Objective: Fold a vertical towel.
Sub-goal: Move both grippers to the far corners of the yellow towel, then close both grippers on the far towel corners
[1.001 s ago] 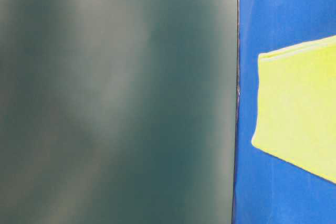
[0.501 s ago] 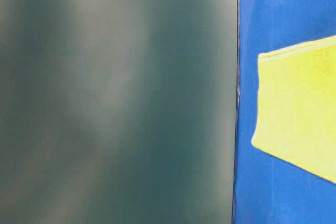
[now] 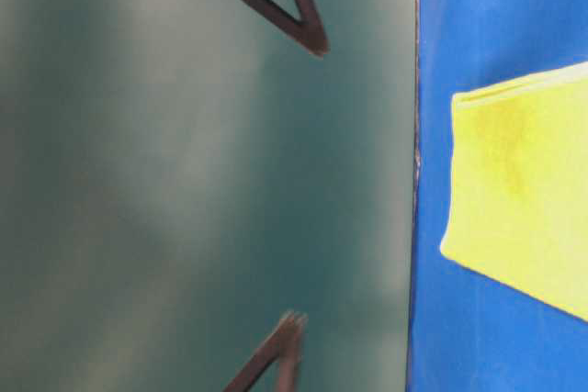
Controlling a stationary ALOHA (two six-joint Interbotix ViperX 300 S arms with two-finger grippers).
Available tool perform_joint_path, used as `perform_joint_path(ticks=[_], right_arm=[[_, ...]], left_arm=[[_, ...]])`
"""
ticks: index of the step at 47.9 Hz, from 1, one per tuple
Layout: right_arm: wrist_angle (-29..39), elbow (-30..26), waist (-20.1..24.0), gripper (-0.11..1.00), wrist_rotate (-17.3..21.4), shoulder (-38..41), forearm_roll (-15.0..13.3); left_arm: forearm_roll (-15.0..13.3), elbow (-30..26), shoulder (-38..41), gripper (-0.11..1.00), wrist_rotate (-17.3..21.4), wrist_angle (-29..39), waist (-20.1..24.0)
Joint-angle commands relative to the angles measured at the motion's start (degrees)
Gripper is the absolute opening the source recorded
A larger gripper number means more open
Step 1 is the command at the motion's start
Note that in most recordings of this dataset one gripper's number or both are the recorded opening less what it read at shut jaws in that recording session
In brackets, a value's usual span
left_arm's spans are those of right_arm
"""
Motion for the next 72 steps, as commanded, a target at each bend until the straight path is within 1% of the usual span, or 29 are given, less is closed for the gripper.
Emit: perform_joint_path(ticks=[1,3,5,15,22,29,38,47,51,55,57,59,61,66,67,68,69,72], right_arm=[[-0.26,-3.34,-1.49,0.53,-0.09,3.52,-0.62],[-0.26,-4.13,-2.02,0.59,-0.09,5.36,-0.79],[-0.35,-5.1,-2.37,0.62,-0.09,7.21,-1.05],[-0.44,-8.61,-2.9,0.59,-0.18,14.85,-1.41],[-1.05,-9.84,-3.08,0.59,-0.18,18.54,-1.41],[-3.08,-10.81,-3.34,0.59,-0.18,22.06,-1.41],[-5.01,-11.78,-4.48,0.59,-0.18,25.66,-1.49],[-5.8,-11.87,-4.66,0.59,-0.18,26.46,-1.41],[-5.8,-11.78,-4.66,0.59,-0.18,26.63,-1.41],[-5.54,-11.78,-4.57,0.57,-0.18,27.33,-1.41],[-5.27,-11.87,-4.57,0.55,-0.18,27.95,-1.49],[-5.1,-11.95,-4.66,0.5,-0.35,28.48,-1.49],[-4.83,-11.87,-4.66,0.4,-0.35,28.74,-1.67],[-4.57,-11.69,-4.57,0.13,-0.35,28.74,-2.37],[-4.66,-11.69,-4.57,0.08,-0.35,28.74,-2.37],[-4.75,-11.69,-4.57,0.07,-0.35,28.74,-2.37],[-4.75,-11.69,-4.57,0.07,-0.35,28.65,-2.37],[-4.83,-11.69,-4.57,0.07,-0.35,28.65,-2.37]], left_arm=[[-0.09,-2.81,4.66,0.78,0.0,-1.41,2.37],[-0.09,-3.6,6.94,0.79,0.0,-2.02,3.34],[-0.09,-4.39,9.32,0.78,0.0,-2.81,4.31],[0.0,-8.7,19.86,0.77,0.0,-4.66,6.59],[0.0,-11.07,25.49,0.77,0.0,-5.71,7.38],[0.0,-13.45,30.67,0.77,0.0,-6.86,7.91],[-0.09,-15.47,34.01,0.77,0.0,-7.03,8.96],[-0.09,-16.52,35.16,0.76,0.0,-7.12,10.37],[0.0,-16.7,35.33,0.74,0.0,-7.03,10.63],[0.0,-16.79,35.6,0.67,0.0,-6.59,10.63],[0.0,-16.88,35.86,0.59,0.0,-6.06,10.63],[-0.09,-17.14,36.47,0.5,0.0,-5.36,10.63],[-0.09,-17.31,37.27,0.38,0.0,-4.31,10.63],[0.0,-17.75,37.88,0.14,0.0,-2.29,10.63],[0.0,-17.75,37.88,0.1,0.0,-2.11,10.63],[0.0,-17.75,37.88,0.06,0.0,-2.02,10.63],[0.0,-17.75,37.79,0.05,0.0,-2.02,10.63],[0.0,-17.93,37.79,0.05,0.0,-2.02,10.63]])
